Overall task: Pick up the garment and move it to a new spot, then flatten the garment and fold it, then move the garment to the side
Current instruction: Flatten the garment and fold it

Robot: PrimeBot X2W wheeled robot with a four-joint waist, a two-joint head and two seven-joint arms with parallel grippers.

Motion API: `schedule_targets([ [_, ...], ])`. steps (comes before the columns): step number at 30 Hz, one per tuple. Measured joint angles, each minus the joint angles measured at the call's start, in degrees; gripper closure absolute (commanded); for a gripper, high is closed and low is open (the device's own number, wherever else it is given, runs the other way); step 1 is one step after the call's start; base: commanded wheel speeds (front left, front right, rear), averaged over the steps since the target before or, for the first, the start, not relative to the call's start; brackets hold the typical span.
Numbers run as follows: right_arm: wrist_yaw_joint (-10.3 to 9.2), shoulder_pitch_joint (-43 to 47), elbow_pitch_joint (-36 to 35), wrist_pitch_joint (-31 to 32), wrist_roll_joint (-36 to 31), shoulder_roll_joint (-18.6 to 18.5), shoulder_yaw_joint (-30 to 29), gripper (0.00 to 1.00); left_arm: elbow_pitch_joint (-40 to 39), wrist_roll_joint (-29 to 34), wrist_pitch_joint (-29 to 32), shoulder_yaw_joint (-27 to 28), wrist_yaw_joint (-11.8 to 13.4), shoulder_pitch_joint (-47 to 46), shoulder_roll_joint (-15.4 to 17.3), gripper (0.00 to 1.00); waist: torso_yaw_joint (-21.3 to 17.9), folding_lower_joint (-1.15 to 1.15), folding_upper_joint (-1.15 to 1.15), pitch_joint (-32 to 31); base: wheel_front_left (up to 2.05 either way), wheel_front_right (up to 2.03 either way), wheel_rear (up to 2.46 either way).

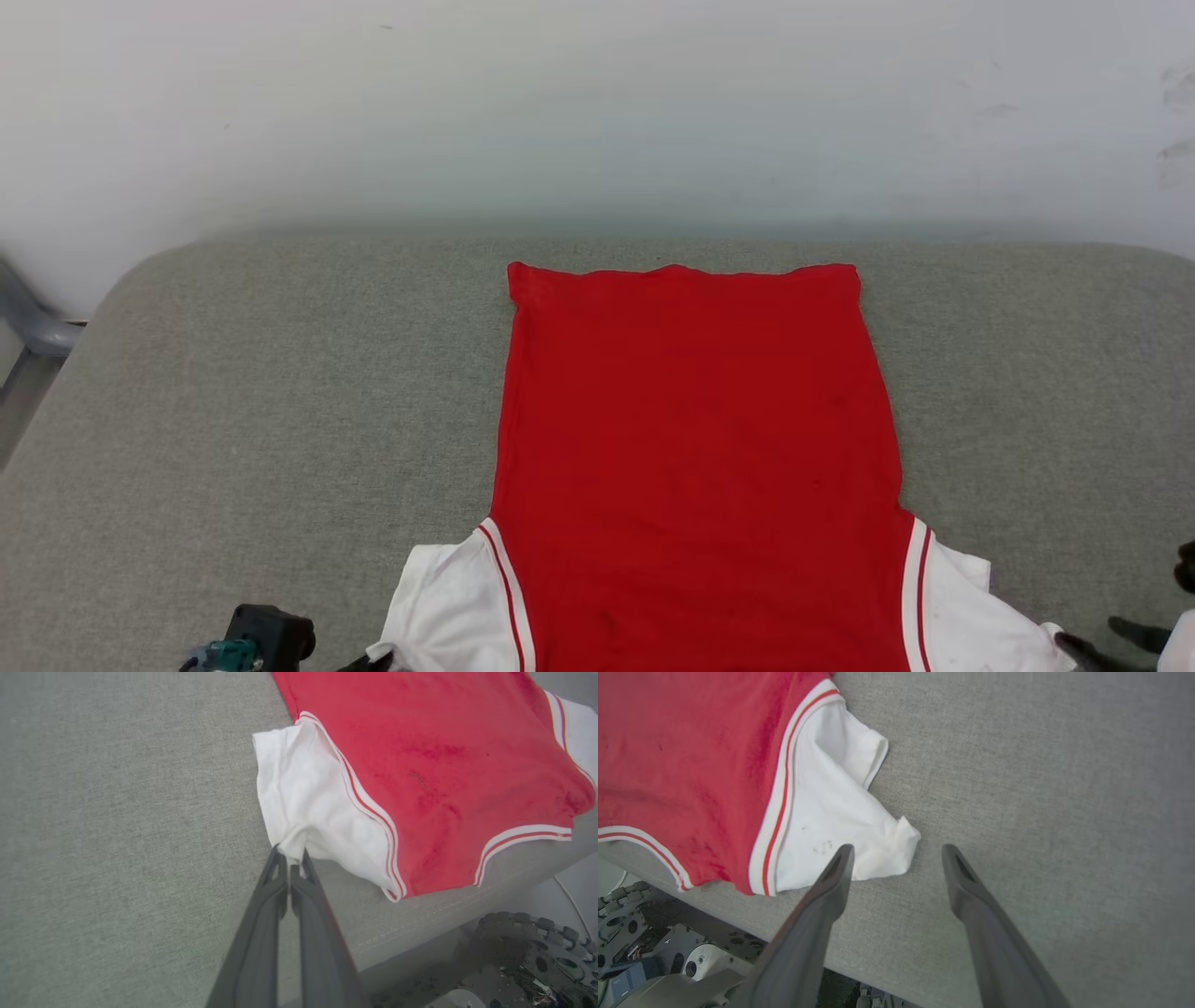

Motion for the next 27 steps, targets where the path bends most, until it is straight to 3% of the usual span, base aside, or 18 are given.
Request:
schedule_targets([
  [8, -0.02, -8.7, -6.3, 9.7, 1.9, -3.3, -8.3, 0.00, -12.6, 0.5, 7.0, 0.0, 3.5, 0.0, 3.6, 1.00, 1.7, 0.00, 0.00, 3.9, 0.00, 0.00, 0.00],
  [9, -0.02, -14.1, -6.6, 14.9, 1.4, -1.6, -11.3, 0.00, -17.0, 0.5, 9.4, 0.0, 4.7, -0.3, 4.6, 1.00, 2.6, 0.00, 0.00, 6.6, 0.00, 0.00, 0.00],
  [16, -0.02, -29.8, -1.0, 29.1, -5.7, 5.8, -16.1, 0.00, -24.0, 2.3, 13.0, -0.7, 5.6, -3.4, 5.1, 1.00, 5.5, 0.01, 0.00, 14.2, 0.00, 0.00, 0.00],
  [27, -0.02, -50.9, 11.8, 43.4, -24.0, 14.5, -24.6, 0.00, -27.6, 5.8, 12.7, -2.8, 4.6, -9.7, 2.1, 1.00, 12.6, 0.01, -0.01, 25.7, 0.00, 0.00, 0.00],
])
